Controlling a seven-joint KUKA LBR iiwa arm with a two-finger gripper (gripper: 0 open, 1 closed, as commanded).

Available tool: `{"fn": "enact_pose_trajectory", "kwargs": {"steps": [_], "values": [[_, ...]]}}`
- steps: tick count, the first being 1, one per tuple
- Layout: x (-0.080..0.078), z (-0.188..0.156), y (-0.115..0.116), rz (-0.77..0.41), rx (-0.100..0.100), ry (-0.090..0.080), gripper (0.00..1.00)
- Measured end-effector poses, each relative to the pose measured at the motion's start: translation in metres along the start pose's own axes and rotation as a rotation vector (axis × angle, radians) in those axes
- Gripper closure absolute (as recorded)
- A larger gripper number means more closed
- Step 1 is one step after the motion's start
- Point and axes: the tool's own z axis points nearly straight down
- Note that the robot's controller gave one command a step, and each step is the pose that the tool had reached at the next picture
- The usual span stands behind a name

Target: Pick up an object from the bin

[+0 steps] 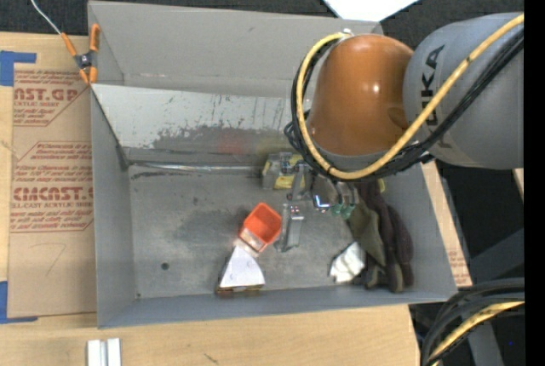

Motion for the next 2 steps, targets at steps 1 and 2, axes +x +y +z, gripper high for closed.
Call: {"fn": "enact_pose_trajectory", "kwargs": {"steps": [1, 2], "values": [[-0.002, -0.005, -0.001, 0.001, -0.001, -0.008, 0.00], [0.010, 0.042, 0.011, -0.134, 0.000, -0.008, 0.00]]}}
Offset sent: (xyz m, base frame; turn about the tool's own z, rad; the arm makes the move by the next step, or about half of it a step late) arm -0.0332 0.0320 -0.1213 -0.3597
